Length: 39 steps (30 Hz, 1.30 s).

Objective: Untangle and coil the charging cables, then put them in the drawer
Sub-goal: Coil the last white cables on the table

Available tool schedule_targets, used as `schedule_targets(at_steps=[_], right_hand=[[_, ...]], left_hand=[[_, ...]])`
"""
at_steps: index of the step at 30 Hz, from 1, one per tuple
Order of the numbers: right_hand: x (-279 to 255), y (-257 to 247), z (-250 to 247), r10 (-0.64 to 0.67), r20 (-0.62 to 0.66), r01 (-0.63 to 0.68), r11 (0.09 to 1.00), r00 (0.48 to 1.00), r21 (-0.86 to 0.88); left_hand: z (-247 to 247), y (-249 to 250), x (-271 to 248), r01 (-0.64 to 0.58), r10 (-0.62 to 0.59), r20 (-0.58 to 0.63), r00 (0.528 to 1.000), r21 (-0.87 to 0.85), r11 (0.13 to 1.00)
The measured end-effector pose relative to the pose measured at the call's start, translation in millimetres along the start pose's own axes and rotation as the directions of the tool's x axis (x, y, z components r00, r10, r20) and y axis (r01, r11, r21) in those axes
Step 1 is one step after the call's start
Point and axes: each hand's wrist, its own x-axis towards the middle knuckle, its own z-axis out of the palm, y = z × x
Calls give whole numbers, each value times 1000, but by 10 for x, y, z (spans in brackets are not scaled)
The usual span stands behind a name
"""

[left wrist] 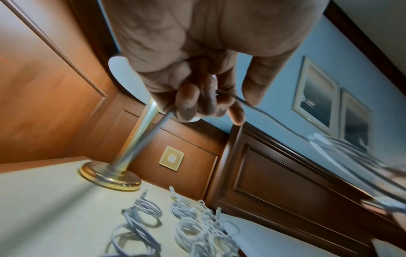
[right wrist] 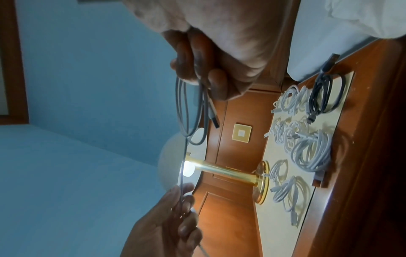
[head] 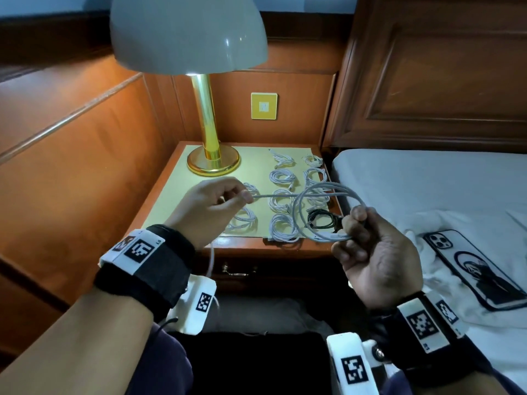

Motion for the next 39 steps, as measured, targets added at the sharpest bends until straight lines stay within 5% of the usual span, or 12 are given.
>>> schedule_targets(at_steps=[7, 10, 14, 18, 23, 29, 32, 39], right_hand=[[-54, 66, 21, -200, 1, 196, 961, 980, -195], [-57, 173, 17, -357, 146, 386, 853, 923, -352], [-88, 255, 31, -442, 309, 538, 651, 842, -535], [-128, 309, 78, -432, 353, 556, 596, 830, -579], [-143, 297, 69, -452, 345, 566, 584, 822, -582], [-166, 284, 83, -483, 344, 587, 571, 805, -574], [-158, 300, 84, -474, 355, 588, 564, 806, -580], [-151, 312, 82, -494, 382, 613, 487, 781, -622]], left_hand=[[-143, -121, -50, 84, -63, -129, 990, 171, 982], [-101, -68, -65, 39, 6, -163, 987, 273, 961], [59, 46, -136, -125, 143, -25, 989, 354, 927], [179, 150, -163, -195, 170, 102, 980, 362, 912], [248, 177, -172, -118, 62, 170, 984, 343, 932], [184, 145, -109, 114, -66, -158, 985, 317, 941], [190, 142, -96, 139, -69, -218, 973, 322, 936], [285, 179, -177, -45, 36, 31, 999, 346, 937]])
